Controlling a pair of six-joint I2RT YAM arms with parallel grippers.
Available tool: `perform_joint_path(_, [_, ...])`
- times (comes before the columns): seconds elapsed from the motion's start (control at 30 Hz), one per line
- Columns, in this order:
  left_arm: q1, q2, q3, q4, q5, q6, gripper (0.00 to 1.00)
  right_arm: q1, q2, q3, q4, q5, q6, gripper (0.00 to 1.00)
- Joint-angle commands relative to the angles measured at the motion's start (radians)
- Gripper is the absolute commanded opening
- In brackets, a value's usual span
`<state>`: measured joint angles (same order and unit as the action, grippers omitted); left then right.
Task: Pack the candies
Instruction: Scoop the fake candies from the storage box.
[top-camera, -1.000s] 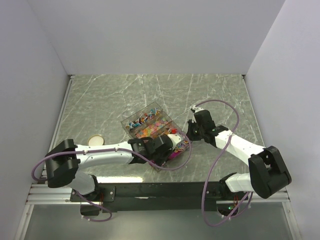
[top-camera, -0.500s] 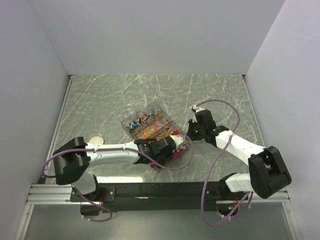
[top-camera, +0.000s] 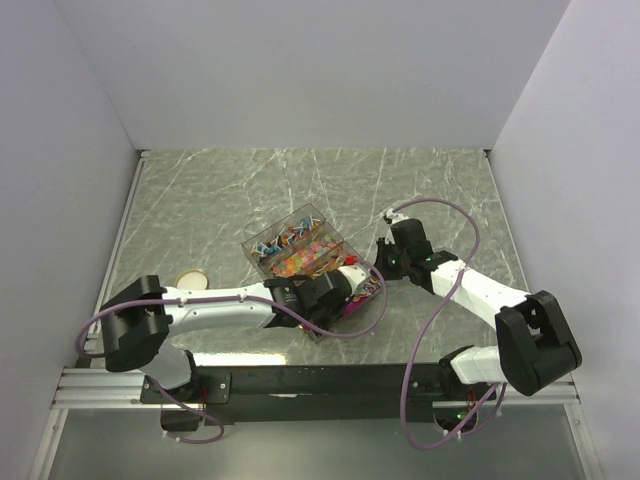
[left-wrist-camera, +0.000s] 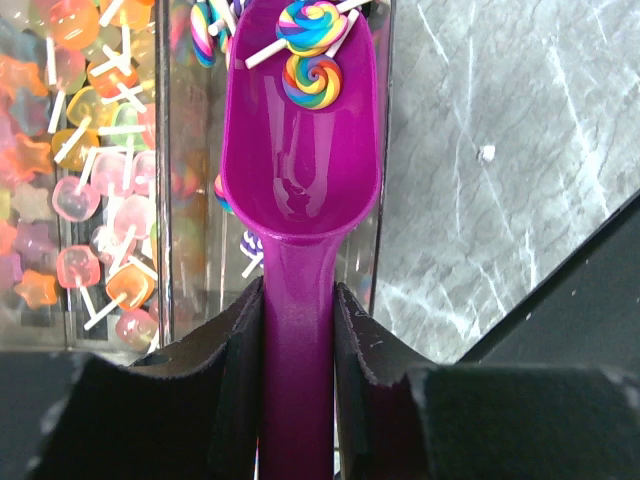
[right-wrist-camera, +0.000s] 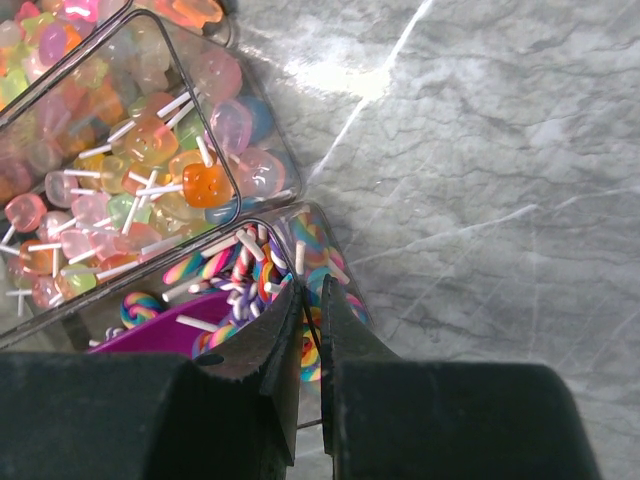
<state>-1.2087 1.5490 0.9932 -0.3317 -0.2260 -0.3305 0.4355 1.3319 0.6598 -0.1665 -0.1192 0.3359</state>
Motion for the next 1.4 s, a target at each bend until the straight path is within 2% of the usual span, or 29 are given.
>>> perform_joint_path(0.0, [-0.022,-0.082,0.001,0.191,0.042,-0.035,0.01,0.026,0.065,-0.052,-0.125,-0.097,0.114,0.00])
perform_joint_path(0.23, [-0.023,-0.009,0.036,0.148,0.047,-0.035,0.01,0.026,0.072,-0.042,-0.133,-0.096,0.107,0.00])
perform_joint_path(0.47, [-0.023,0.172,0.172,0.105,0.059,-0.025,0.01,0.028,0.085,-0.039,-0.120,-0.115,0.112,0.00])
perform_joint_path(0.63, [-0.022,0.240,0.248,0.065,0.053,-0.021,0.01,0.028,0.084,-0.034,-0.123,-0.119,0.109,0.00])
perform_joint_path(0.73, [-0.026,0.206,0.254,0.063,0.031,-0.025,0.01,0.028,0.082,-0.035,-0.128,-0.116,0.106,0.00])
perform_joint_path(1.07, [-0.026,-0.058,0.056,0.181,0.020,-0.045,0.01,0.026,0.092,-0.045,-0.114,-0.106,0.103,0.00])
perform_joint_path(1.23, [-0.025,-0.093,-0.004,0.227,0.028,-0.047,0.01,0.026,0.082,-0.043,-0.122,-0.097,0.097,0.00])
perform_joint_path(1.37, [-0.025,-0.035,0.008,0.206,0.043,-0.041,0.01,0.023,0.087,-0.048,-0.119,-0.102,0.100,0.00])
